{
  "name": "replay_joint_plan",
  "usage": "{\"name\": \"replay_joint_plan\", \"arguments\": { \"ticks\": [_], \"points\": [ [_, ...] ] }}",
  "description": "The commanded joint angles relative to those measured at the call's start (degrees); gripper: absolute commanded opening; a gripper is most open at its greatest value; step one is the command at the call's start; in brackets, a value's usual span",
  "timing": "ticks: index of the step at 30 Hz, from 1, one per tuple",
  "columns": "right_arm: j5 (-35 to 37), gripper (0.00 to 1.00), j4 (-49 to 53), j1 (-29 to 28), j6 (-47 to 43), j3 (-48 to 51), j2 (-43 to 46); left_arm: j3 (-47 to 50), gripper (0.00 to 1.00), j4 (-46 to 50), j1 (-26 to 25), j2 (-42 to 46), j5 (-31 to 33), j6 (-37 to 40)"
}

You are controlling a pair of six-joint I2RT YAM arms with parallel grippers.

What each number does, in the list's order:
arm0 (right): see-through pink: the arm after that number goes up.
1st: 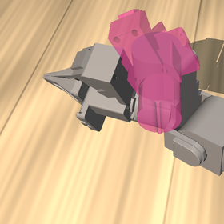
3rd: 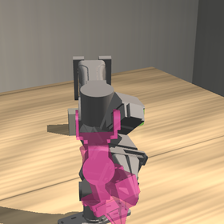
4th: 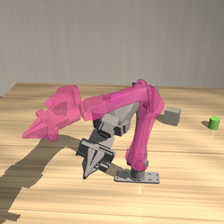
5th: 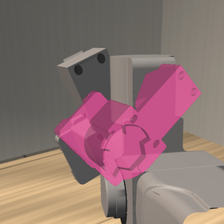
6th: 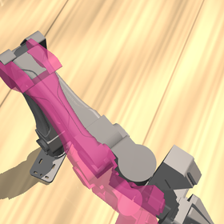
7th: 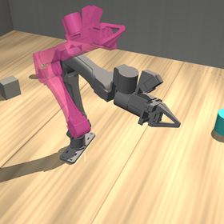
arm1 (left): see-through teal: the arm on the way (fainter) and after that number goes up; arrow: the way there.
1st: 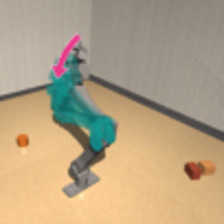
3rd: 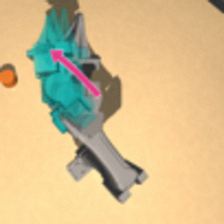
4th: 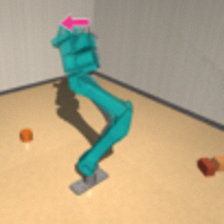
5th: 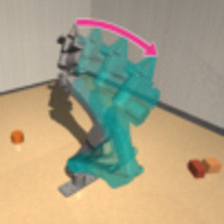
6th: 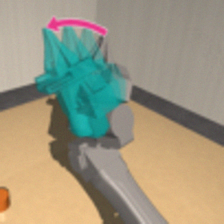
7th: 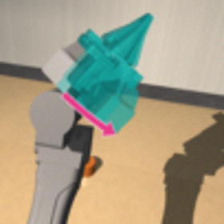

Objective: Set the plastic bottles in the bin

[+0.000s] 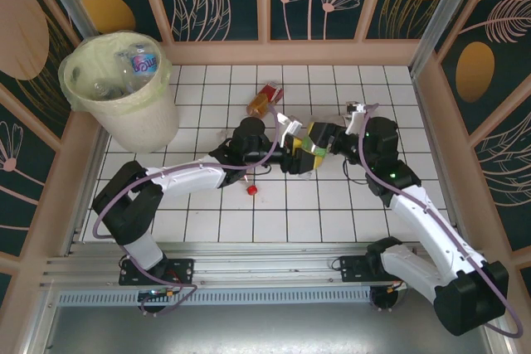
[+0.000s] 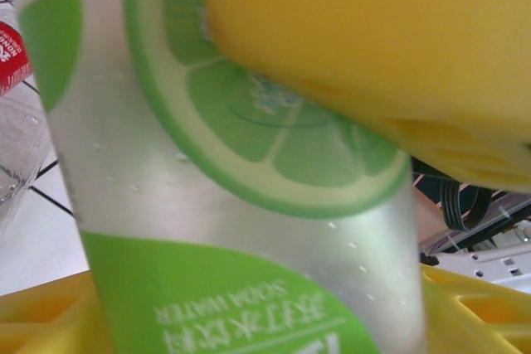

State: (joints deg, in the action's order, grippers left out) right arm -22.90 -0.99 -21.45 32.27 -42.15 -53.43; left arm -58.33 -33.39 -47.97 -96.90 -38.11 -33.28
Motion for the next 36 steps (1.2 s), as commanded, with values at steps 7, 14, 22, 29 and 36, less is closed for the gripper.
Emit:
{"name": "replay_joint_plan", "arguments": {
  "ticks": [7, 14, 22, 29, 36],
  "points": [
    [-1.37, 0.62, -3.40, -0.63, 0.61, 0.51, 1.92, -2.47, 0.59, -2.89, -0.20, -0.12, 0.61, -2.24],
    [-0.67, 0.80, -3.89, -0.61, 0.59, 0.61, 2.68, -3.00, 0.51, 1.37, -0.18, 1.13, 3.88, 0.23],
    [-0.22, 0.99, -4.76, -0.59, -2.40, 1.31, 8.37, -8.37, 0.53, 16.08, 0.00, 3.04, 12.24, 6.24],
    [-2.71, 0.99, -2.75, -0.53, -9.40, 0.98, 14.08, -15.34, 0.53, 28.14, 3.50, 4.82, 19.28, 8.58],
    [-13.72, 0.98, 1.22, -0.62, -17.42, -3.36, 15.64, -24.69, 0.53, 41.81, 9.55, 7.08, 25.38, 12.28]
  ]
}}
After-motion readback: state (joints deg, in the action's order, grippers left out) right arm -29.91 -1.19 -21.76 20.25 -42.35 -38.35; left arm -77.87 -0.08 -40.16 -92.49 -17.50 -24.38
